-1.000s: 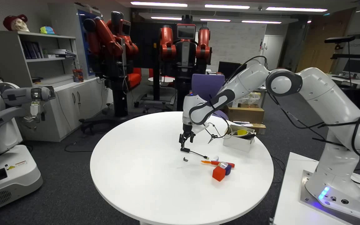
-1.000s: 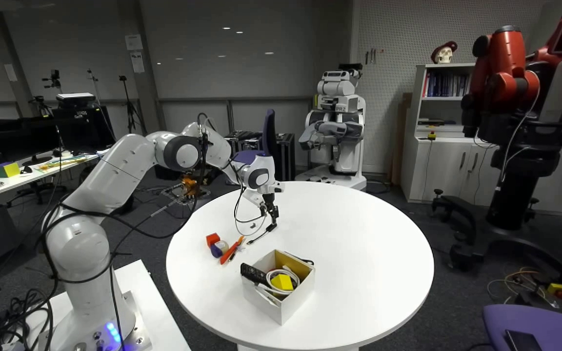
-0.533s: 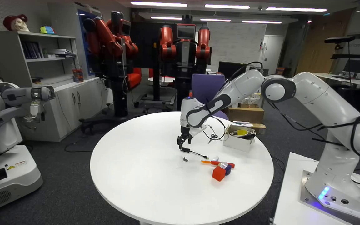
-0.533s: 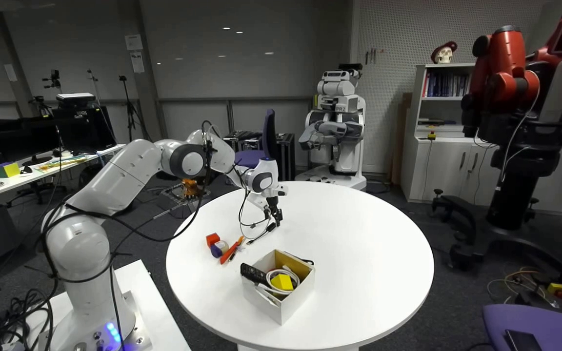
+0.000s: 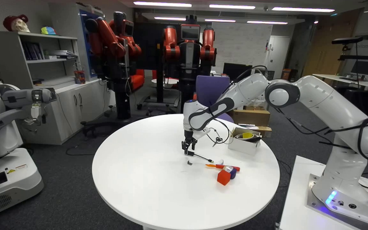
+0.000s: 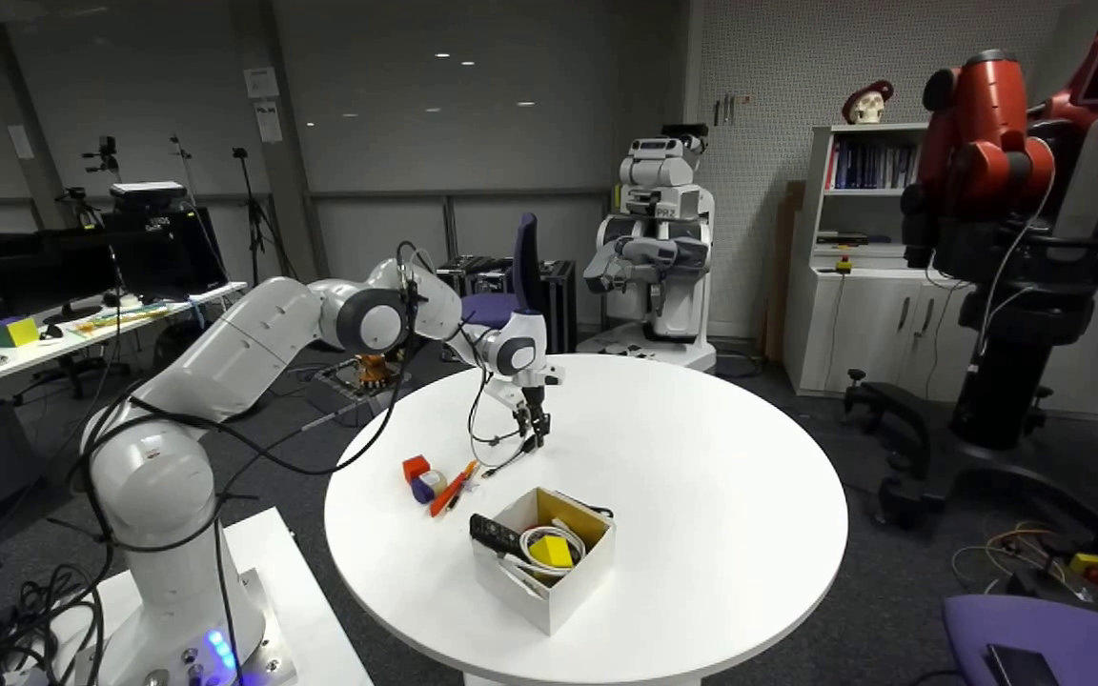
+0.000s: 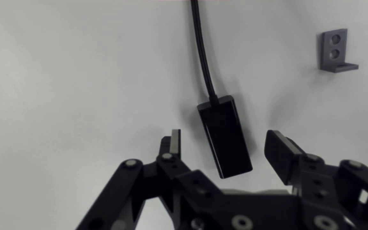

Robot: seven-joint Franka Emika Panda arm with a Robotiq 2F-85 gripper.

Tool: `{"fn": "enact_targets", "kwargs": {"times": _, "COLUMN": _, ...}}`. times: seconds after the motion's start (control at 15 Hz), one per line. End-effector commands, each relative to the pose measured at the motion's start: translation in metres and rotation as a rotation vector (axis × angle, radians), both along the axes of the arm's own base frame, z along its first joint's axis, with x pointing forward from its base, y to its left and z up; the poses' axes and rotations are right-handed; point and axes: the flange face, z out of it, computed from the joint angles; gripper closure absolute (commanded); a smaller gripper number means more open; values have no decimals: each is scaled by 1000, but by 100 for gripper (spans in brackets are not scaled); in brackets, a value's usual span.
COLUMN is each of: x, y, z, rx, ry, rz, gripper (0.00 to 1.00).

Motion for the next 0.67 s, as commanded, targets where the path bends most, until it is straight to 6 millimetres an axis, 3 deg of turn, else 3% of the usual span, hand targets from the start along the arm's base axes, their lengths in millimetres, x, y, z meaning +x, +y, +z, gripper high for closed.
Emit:
{"fn": "enact_targets", "kwargs": {"times": 0.0, "x": 5, "y": 1, "z": 6, "rx": -24, "ry": 28, "rz": -2, "gripper": 58}}
{"fn": "enact_targets", "kwargs": {"times": 0.33, "x": 3, "y": 2, "z": 8, "rx": -26, "ry": 48, "rz": -9, "gripper": 95}}
{"fn": "enact_targets", "kwargs": {"times": 0.6, "x": -1, "y": 3, "z": 14, "rx": -27, "ry": 65, "rz": -12, "gripper": 93}}
